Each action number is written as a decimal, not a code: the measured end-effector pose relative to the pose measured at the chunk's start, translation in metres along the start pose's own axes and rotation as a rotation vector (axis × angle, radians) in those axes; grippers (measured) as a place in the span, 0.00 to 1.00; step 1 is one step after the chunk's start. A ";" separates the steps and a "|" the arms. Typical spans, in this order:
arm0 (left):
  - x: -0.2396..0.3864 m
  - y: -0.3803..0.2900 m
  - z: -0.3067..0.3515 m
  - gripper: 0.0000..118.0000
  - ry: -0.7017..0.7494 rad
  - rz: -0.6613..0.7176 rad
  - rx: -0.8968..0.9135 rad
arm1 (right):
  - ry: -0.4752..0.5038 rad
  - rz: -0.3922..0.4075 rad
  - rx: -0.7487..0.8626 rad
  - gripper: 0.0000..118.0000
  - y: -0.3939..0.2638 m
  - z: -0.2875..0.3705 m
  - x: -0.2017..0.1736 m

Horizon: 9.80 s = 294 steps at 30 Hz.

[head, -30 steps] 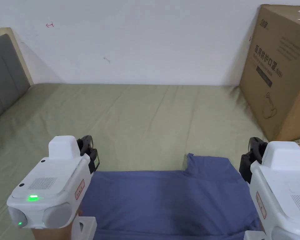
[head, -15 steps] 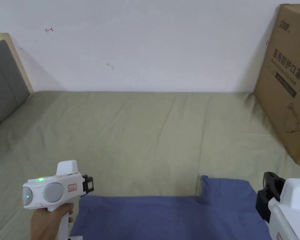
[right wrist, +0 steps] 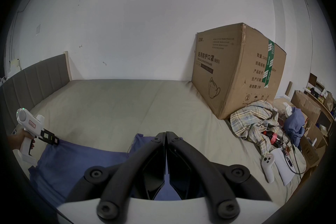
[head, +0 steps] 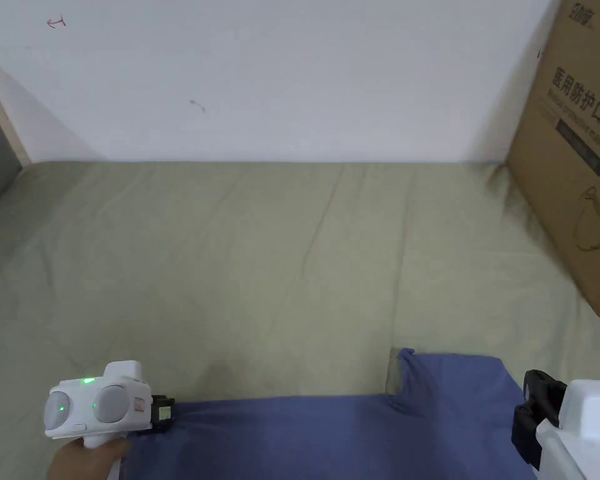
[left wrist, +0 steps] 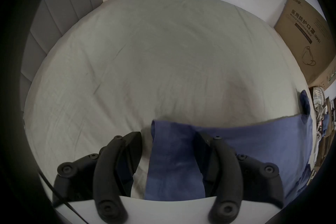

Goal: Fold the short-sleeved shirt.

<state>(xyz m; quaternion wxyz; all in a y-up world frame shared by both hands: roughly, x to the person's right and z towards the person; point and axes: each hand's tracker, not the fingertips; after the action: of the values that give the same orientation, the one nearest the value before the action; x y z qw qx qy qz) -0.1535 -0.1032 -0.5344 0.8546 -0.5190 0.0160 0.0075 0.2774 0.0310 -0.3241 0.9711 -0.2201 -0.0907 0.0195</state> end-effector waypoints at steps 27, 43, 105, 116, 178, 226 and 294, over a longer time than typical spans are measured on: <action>-0.005 -0.021 0.088 0.01 -0.136 -0.100 0.264 | 0.051 0.044 -0.587 0.52 -0.079 -0.240 0.086; -0.044 -0.065 0.126 0.01 -0.155 0.033 0.261 | 0.192 -0.068 -0.265 0.01 -0.026 -0.029 0.100; 0.031 -0.156 0.342 0.47 -0.068 -0.051 1.029 | 0.026 0.046 0.374 0.53 0.034 0.201 -0.010; 0.026 -0.154 0.331 0.00 -0.142 -0.072 0.957 | 0.024 0.047 0.349 0.00 0.034 0.194 -0.004; -0.170 -0.158 0.151 0.06 -0.430 0.114 0.073 | 0.034 0.057 0.153 0.00 0.015 0.127 -0.019; 0.138 -0.179 0.200 0.82 -0.451 -0.188 0.086 | 0.011 0.023 0.186 0.00 0.007 0.173 0.039; -0.058 -0.185 0.131 0.54 -0.763 0.278 -0.024 | 0.033 0.039 0.169 0.00 0.013 0.172 0.030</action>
<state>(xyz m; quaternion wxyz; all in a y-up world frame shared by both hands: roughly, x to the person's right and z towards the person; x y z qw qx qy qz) -0.2032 -0.0720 -0.3079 0.7839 -0.4818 -0.2323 0.3154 0.2750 0.1178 -0.1722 0.9870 -0.1395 -0.0682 0.0422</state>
